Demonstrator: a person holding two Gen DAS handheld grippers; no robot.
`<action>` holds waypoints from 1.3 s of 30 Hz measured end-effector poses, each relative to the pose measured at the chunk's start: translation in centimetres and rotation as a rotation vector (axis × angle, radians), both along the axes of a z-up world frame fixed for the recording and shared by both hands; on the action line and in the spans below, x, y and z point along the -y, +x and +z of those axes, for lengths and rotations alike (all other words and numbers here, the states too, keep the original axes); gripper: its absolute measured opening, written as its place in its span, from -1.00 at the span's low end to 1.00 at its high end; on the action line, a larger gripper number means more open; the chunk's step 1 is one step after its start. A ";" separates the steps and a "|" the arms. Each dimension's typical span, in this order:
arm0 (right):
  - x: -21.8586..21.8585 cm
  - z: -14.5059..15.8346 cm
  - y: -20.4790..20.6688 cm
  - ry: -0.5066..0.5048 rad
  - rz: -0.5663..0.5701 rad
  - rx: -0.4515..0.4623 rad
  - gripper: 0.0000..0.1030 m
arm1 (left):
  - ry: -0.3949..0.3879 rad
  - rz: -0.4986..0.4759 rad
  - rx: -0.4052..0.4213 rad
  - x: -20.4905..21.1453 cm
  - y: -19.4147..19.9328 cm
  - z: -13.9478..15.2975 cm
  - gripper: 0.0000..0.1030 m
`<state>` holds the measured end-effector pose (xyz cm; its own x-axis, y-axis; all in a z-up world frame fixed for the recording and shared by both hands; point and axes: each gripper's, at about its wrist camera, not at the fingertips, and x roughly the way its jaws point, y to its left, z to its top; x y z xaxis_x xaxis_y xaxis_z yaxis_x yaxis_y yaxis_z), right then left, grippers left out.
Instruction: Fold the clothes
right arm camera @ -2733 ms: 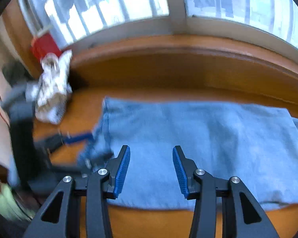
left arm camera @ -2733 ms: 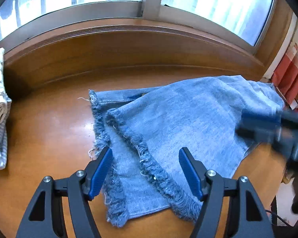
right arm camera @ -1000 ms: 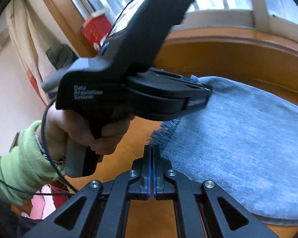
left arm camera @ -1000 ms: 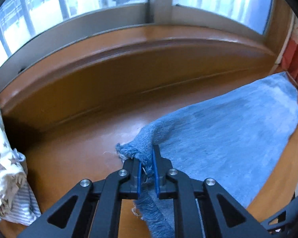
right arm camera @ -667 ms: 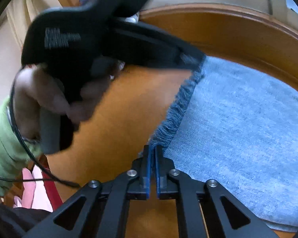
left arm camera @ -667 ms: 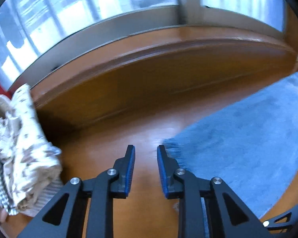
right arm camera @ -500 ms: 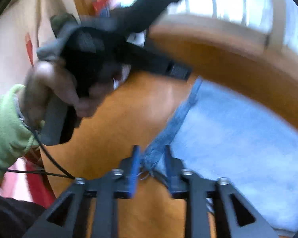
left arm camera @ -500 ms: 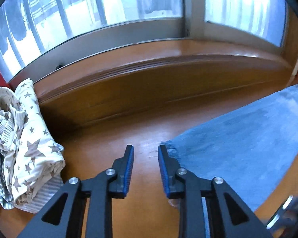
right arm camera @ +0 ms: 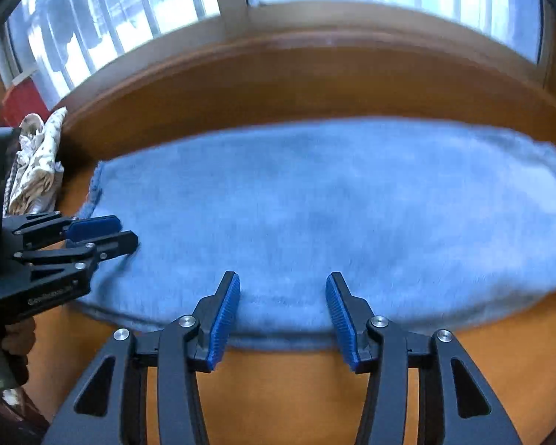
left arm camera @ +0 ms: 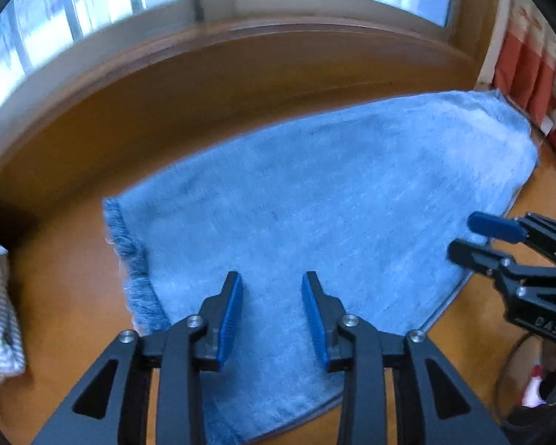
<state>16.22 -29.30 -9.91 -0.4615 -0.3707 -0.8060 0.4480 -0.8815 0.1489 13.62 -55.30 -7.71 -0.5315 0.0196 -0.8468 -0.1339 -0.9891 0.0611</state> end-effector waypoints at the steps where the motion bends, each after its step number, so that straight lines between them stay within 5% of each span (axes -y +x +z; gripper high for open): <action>1: 0.0 0.0 0.6 0.002 0.007 -0.009 -0.04 | -0.018 0.000 -0.008 0.1 0.2 -0.1 -0.03; 8: -2.5 0.5 0.5 -0.013 0.076 0.004 -0.04 | 0.003 0.056 0.021 1.3 0.4 -0.5 0.16; 14: -11.7 3.3 -0.5 -0.037 -0.105 -0.103 -0.04 | -0.013 0.048 0.020 -1.2 0.2 0.0 0.11; 19: -21.1 4.2 -5.2 0.036 -0.292 -0.161 -0.04 | 0.052 -0.062 -0.018 -7.5 -1.0 1.6 0.11; 24: -28.3 3.5 -7.7 0.008 -0.419 -0.149 -0.04 | 0.024 -0.261 -0.036 -18.6 -2.9 2.5 0.11; 29: -33.0 1.3 -6.9 -0.008 -0.401 -0.076 -0.04 | -0.026 -0.443 -0.060 -28.8 -3.5 2.8 0.11; 39: -34.4 -1.5 -9.0 -0.074 -0.343 -0.045 -0.04 | -0.138 -0.581 -0.069 -37.3 -4.8 3.6 0.11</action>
<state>7.27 5.09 -11.42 -0.6035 -0.2452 -0.7587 0.1357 -0.9693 0.2052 8.79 -17.99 -4.13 -0.5207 0.2153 -0.8261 -0.6411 -0.7377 0.2118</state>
